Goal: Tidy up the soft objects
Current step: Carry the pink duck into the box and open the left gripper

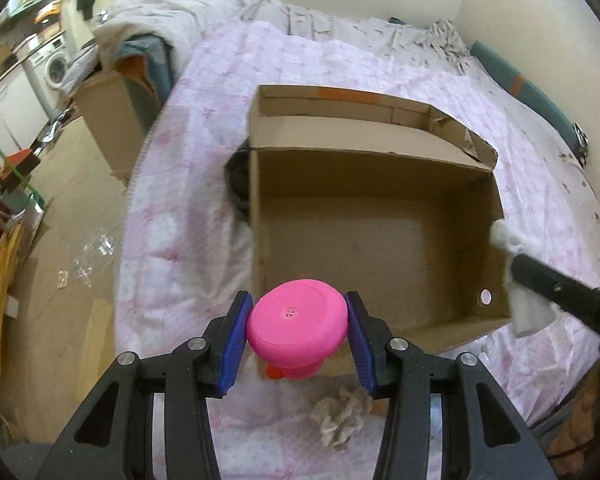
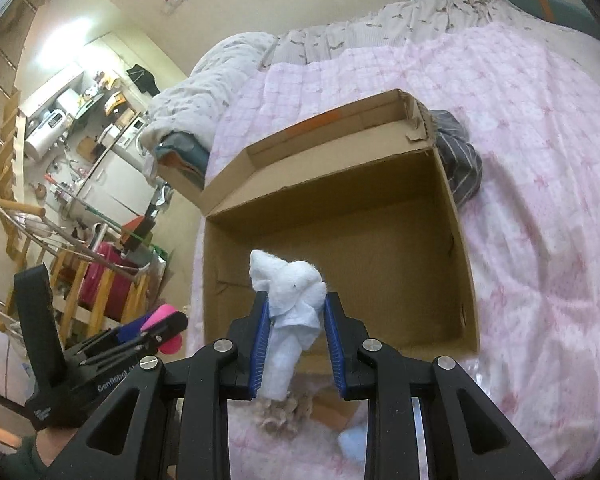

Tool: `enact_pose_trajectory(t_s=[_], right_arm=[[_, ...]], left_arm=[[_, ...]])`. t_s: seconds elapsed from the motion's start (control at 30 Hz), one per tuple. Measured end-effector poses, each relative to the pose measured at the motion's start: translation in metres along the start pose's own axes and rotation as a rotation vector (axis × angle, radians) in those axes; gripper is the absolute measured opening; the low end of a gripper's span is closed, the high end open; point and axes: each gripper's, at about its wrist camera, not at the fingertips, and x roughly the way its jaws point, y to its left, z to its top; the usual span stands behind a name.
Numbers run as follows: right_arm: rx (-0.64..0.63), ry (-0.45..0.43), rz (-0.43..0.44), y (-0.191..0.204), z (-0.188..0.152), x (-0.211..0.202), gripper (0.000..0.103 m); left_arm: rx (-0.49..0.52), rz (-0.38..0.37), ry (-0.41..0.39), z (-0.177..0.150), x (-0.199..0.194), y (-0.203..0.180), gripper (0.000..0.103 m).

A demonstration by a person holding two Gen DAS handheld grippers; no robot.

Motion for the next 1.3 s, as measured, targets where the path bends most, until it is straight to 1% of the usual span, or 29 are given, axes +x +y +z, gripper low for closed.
enact_pose_trajectory(t_s=[0.07,0.13,0.2,0.27,0.33,0.4,0.5,0.6,0.77,1.03,1.17,1.3], right_arm=[[0.012,0.005,-0.001,-0.008,-0.003,0.009,0.029],[0.026,0.021,-0.016,-0.018,-0.008,0.02,0.029],[0.019,0.04,-0.074,-0.026,-0.014,0.031,0.029],[0.023,0.06,-0.085,-0.029,-0.017,0.04,0.029],[-0.001,0.073,-0.108,-0.029,-0.018,0.048,0.029],[-0.025,0.089,-0.123,-0.028,-0.02,0.054,0.029],[-0.012,0.109,-0.128,-0.032,-0.021,0.06,0.029],[-0.008,0.123,-0.133,-0.032,-0.021,0.063,0.029],[-0.031,0.111,-0.146,-0.027,-0.022,0.063,0.029],[-0.033,0.148,-0.177,-0.03,-0.023,0.07,0.029],[-0.035,0.155,-0.185,-0.028,-0.023,0.072,0.029],[-0.031,0.147,-0.184,-0.027,-0.022,0.071,0.029]], left_arm=[[0.009,-0.015,-0.005,0.002,0.01,-0.005,0.043],[0.007,-0.022,-0.028,0.0,0.017,-0.008,0.043],[0.008,-0.019,-0.06,-0.005,0.025,-0.009,0.043],[0.031,-0.003,-0.039,-0.009,0.038,-0.014,0.043],[0.038,0.0,-0.029,-0.01,0.043,-0.014,0.043],[0.036,-0.001,-0.026,-0.009,0.048,-0.014,0.043],[0.026,0.01,-0.031,-0.008,0.055,-0.011,0.043],[0.017,-0.004,-0.03,-0.008,0.062,-0.009,0.043],[0.019,0.0,-0.019,-0.01,0.065,-0.011,0.043],[0.007,0.001,-0.01,-0.01,0.067,-0.009,0.043],[0.02,0.004,-0.044,-0.011,0.061,-0.011,0.043],[0.024,-0.016,-0.042,-0.011,0.06,-0.013,0.043]])
